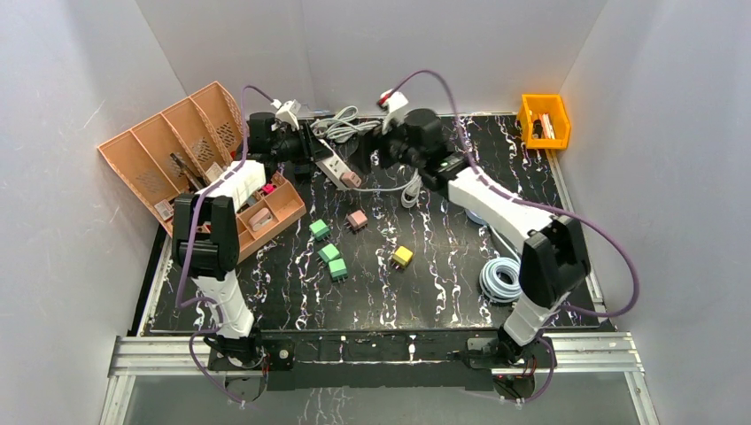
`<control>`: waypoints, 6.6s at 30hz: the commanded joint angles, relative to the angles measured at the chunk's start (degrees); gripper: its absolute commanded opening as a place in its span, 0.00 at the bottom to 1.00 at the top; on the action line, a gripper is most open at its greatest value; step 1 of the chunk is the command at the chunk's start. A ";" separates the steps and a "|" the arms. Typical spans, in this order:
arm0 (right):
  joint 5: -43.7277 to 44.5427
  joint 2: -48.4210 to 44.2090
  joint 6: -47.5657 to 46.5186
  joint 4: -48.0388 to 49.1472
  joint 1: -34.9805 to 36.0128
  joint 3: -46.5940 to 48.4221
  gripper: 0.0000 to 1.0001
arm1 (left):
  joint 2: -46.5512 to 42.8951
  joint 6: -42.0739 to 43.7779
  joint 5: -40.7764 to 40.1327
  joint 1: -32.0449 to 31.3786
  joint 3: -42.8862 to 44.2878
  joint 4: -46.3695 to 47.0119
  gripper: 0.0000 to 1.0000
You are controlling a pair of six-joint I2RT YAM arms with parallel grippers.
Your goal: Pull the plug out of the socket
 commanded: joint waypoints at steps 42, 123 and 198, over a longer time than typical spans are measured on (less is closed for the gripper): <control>-28.72 5.11 -2.18 11.03 -13.28 3.29 0.00 | -8.07 -6.77 -15.61 -0.70 -3.12 5.55 0.00; 19.31 -20.19 15.68 -3.75 -28.62 -28.12 0.98 | 15.43 -11.24 -61.59 2.36 17.03 -20.37 0.88; 33.16 -4.42 14.11 -19.10 -30.40 -19.29 0.28 | -6.73 0.50 -15.69 1.13 4.55 -5.52 0.98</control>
